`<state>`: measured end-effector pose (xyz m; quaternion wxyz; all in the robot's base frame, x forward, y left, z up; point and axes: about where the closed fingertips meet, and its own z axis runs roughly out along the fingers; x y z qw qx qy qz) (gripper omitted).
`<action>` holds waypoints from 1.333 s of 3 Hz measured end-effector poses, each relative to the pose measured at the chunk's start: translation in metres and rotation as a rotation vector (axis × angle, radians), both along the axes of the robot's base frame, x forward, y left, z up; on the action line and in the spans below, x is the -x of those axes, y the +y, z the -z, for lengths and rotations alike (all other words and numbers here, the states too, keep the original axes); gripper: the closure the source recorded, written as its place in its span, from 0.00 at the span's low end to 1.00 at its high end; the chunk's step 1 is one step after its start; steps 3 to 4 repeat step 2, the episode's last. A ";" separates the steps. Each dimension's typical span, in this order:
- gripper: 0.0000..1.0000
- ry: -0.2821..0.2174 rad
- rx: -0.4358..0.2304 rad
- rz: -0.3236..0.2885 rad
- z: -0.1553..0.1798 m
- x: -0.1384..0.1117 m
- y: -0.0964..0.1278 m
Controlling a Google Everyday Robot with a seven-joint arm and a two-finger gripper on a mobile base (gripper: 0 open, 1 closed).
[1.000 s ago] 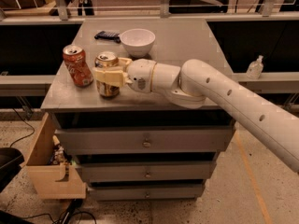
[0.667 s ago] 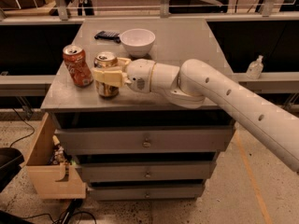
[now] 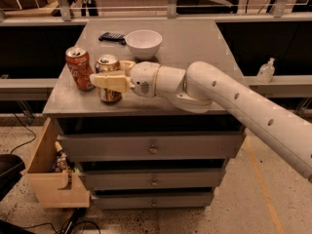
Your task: Move orange can near coke can
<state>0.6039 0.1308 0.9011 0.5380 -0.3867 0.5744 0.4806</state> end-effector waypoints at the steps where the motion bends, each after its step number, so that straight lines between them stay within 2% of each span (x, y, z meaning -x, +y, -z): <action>1: 0.00 -0.001 0.000 -0.004 -0.001 0.001 0.002; 4: 0.00 -0.001 0.000 -0.004 -0.001 0.001 0.002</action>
Offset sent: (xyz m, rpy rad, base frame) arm -0.0009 0.0019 0.0006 0.0002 -0.0007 0.0034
